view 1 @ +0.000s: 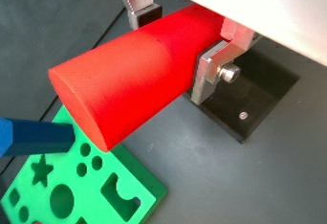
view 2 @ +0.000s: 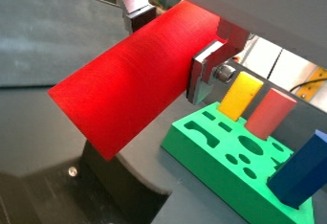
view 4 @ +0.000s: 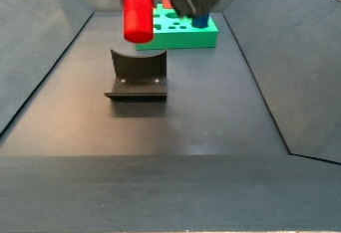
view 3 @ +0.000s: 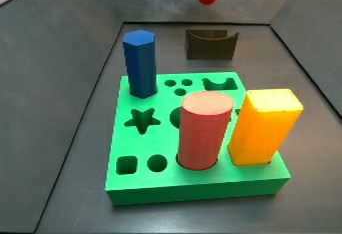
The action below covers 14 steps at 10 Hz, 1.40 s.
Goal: Pick up the round object. Move up. Place the round object on the fixture. Regrasp the round object. Move to above the board. Insert the round object.
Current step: Place the round object on the fixture.
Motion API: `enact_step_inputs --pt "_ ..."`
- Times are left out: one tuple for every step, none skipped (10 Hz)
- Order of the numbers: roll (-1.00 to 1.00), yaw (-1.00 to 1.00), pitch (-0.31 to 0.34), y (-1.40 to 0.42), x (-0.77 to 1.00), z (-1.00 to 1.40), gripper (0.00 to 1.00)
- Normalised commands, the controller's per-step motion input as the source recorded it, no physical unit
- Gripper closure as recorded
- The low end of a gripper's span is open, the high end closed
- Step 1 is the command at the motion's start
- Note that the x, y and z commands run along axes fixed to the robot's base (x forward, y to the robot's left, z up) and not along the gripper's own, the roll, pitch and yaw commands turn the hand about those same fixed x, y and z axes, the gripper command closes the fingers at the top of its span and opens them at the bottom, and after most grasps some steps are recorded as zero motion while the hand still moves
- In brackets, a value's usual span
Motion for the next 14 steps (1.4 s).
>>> enact_step_inputs --pt "-0.98 -0.13 0.277 0.14 0.15 -1.00 1.00" --pt "-0.87 -0.16 0.264 0.14 0.17 -1.00 1.00" --pt "-0.66 -0.20 0.207 0.14 0.19 -1.00 1.00" --pt "-0.49 -0.23 0.164 0.14 0.20 -1.00 1.00" --pt "-0.28 -0.24 0.108 0.14 0.21 -1.00 1.00" --pt "-0.22 -0.24 0.079 0.14 0.21 -1.00 1.00" --pt "-0.17 -0.21 0.021 0.12 0.18 -0.87 1.00" --pt "-0.17 -0.19 -0.020 0.10 0.14 -0.59 1.00" --pt "-0.16 -0.16 -0.033 0.09 0.12 -0.43 1.00" --pt "-0.13 -0.13 -0.050 0.10 0.10 -0.35 1.00" --pt "-0.12 -0.10 -0.058 0.11 0.08 -0.34 1.00" --pt "-0.12 -0.08 -0.055 0.10 0.08 -0.34 1.00" --pt "-0.12 -0.06 -0.053 0.10 0.08 -0.34 1.00" --pt "0.00 0.00 0.000 -0.50 0.00 -0.17 1.00"
